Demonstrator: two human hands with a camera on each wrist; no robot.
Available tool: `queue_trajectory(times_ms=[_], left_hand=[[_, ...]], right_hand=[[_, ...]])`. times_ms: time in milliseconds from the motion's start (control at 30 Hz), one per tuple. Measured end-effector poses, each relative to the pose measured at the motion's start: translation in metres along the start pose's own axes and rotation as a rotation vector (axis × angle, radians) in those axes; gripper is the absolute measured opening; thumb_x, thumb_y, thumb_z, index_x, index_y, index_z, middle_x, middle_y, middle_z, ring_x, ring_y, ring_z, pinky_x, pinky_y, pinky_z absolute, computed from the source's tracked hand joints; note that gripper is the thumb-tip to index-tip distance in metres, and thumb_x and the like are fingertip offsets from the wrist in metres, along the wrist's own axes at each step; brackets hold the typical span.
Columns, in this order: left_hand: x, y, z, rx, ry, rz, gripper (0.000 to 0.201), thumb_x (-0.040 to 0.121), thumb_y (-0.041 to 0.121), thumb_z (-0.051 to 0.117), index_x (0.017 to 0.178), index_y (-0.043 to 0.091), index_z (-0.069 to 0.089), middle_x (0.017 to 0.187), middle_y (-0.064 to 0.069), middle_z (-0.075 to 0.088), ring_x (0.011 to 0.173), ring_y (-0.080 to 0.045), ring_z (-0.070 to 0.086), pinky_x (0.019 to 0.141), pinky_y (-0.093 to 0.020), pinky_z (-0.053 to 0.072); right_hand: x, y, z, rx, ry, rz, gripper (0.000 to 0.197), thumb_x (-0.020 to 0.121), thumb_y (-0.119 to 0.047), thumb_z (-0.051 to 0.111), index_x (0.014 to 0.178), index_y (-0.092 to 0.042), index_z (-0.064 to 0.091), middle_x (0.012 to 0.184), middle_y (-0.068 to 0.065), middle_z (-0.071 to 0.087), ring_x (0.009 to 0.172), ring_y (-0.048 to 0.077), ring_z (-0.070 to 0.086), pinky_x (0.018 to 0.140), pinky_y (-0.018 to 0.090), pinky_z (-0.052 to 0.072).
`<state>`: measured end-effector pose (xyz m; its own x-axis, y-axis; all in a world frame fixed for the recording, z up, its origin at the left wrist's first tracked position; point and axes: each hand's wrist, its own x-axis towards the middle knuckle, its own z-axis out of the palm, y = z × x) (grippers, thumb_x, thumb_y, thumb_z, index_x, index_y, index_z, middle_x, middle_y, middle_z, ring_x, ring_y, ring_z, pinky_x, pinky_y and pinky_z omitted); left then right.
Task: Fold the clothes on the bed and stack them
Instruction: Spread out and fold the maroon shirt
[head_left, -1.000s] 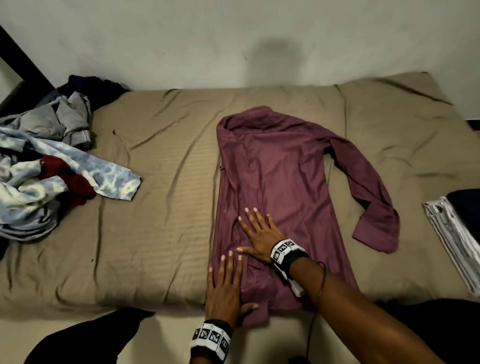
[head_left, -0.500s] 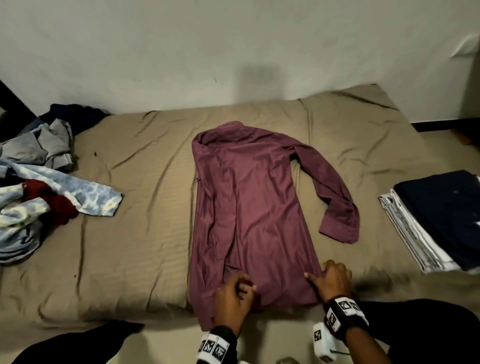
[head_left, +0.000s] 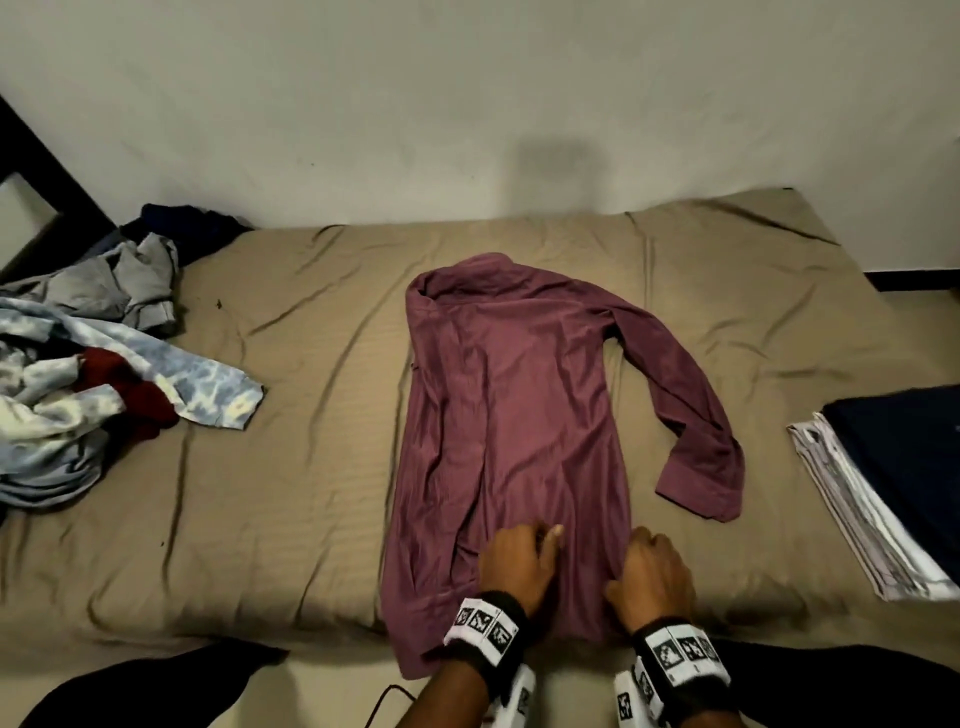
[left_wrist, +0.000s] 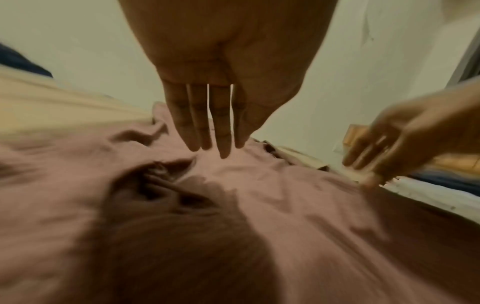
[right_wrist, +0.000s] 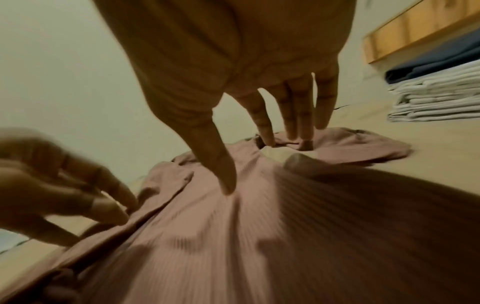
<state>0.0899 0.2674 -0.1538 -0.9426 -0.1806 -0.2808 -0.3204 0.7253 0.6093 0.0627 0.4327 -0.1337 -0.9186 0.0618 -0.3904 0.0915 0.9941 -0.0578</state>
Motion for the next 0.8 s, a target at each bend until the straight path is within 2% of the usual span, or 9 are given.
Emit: queue_trajectory(times_ms=[67, 133, 200, 333, 400, 433, 533, 633, 800], left_hand=[[0.016, -0.038, -0.016, 0.187, 0.178, 0.087, 0.012, 0.093, 0.030, 0.063, 0.099, 0.023, 0.071, 0.097, -0.004, 0.073, 0.095, -0.029, 0.069, 0.069, -0.034, 0.049], [0.036, -0.078, -0.028, 0.323, 0.112, 0.149, 0.045, 0.075, 0.018, 0.078, 0.119, 0.023, 0.069, 0.124, -0.004, 0.069, 0.125, -0.030, 0.061, 0.092, -0.035, 0.054], [0.054, -0.106, -0.041, 0.434, -0.003, 0.172, 0.090, 0.073, 0.030, 0.082, 0.153, 0.021, 0.042, 0.164, -0.006, 0.032, 0.154, -0.030, 0.021, 0.119, -0.045, 0.031], [0.077, -0.132, -0.054, 0.507, -0.195, 0.111, 0.144, 0.057, 0.090, 0.055, 0.160, 0.020, -0.019, 0.163, -0.003, -0.031, 0.149, -0.024, -0.030, 0.125, -0.056, -0.003], [0.085, -0.153, -0.046, 0.407, -0.109, 0.101, 0.165, 0.036, 0.109, 0.036, 0.160, 0.012, -0.012, 0.167, -0.008, -0.022, 0.154, -0.027, -0.023, 0.124, -0.058, -0.001], [0.087, -0.165, -0.037, 0.406, -0.057, 0.105, 0.154, 0.050, 0.108, 0.035, 0.162, 0.008, 0.000, 0.169, -0.011, -0.011, 0.157, -0.028, -0.008, 0.123, -0.056, 0.005], [0.097, -0.183, -0.010, 0.392, 0.095, 0.073, 0.055, 0.103, 0.033, 0.034, 0.153, 0.011, 0.040, 0.163, -0.019, 0.029, 0.142, -0.031, 0.046, 0.112, -0.050, 0.034], [0.106, -0.189, 0.009, 0.469, 0.294, 0.056, 0.050, 0.104, 0.021, 0.023, 0.147, 0.014, 0.049, 0.150, -0.015, 0.051, 0.132, -0.031, 0.057, 0.103, -0.047, 0.044], [0.100, -0.176, -0.002, 0.439, 0.346, 0.029, 0.050, 0.105, 0.019, 0.023, 0.149, 0.012, 0.046, 0.156, -0.013, 0.044, 0.134, -0.031, 0.055, 0.108, -0.047, 0.040]], right_hand=[[0.015, -0.006, -0.003, -0.040, 0.114, -0.035, 0.063, 0.069, -0.038, 0.079, 0.121, -0.013, 0.055, 0.128, 0.012, 0.053, 0.119, 0.032, 0.053, 0.097, 0.043, 0.046], [0.045, -0.031, -0.002, 0.076, 0.271, -0.345, 0.061, 0.075, -0.031, 0.077, 0.127, -0.007, 0.058, 0.142, 0.021, 0.048, 0.129, 0.040, 0.049, 0.101, 0.051, 0.048], [0.083, -0.082, -0.002, 0.130, 0.249, -0.735, 0.060, 0.089, -0.022, 0.062, 0.145, -0.009, 0.047, 0.161, 0.018, 0.029, 0.148, 0.037, 0.030, 0.115, 0.050, 0.037], [0.180, -0.219, 0.005, -0.160, 0.043, -1.114, 0.080, 0.095, -0.058, 0.017, 0.162, -0.014, 0.011, 0.169, 0.009, 0.000, 0.155, 0.026, -0.001, 0.126, 0.047, 0.011], [0.242, -0.271, 0.004, -0.328, 0.006, -1.155, 0.101, 0.084, -0.080, 0.003, 0.162, -0.016, 0.003, 0.169, 0.008, -0.005, 0.155, 0.024, -0.006, 0.126, 0.048, 0.006], [0.273, -0.293, -0.001, -0.390, 0.007, -1.157, 0.111, 0.077, -0.088, -0.001, 0.162, -0.016, 0.000, 0.168, 0.009, -0.007, 0.155, 0.025, -0.007, 0.126, 0.047, 0.004], [0.352, -0.348, -0.024, -0.379, -0.029, -1.034, 0.137, 0.056, -0.102, -0.006, 0.160, -0.013, -0.009, 0.167, 0.009, -0.015, 0.155, 0.025, -0.013, 0.126, 0.045, 0.000], [0.392, -0.373, -0.034, -0.394, -0.088, -0.934, 0.147, 0.042, -0.104, -0.015, 0.158, -0.014, -0.018, 0.166, 0.003, -0.023, 0.153, 0.018, -0.019, 0.125, 0.041, -0.006], [0.388, -0.374, -0.043, -0.399, -0.097, -0.891, 0.125, 0.072, -0.097, 0.015, 0.159, -0.012, -0.015, 0.167, 0.004, -0.019, 0.154, 0.017, -0.014, 0.126, 0.040, -0.003]])
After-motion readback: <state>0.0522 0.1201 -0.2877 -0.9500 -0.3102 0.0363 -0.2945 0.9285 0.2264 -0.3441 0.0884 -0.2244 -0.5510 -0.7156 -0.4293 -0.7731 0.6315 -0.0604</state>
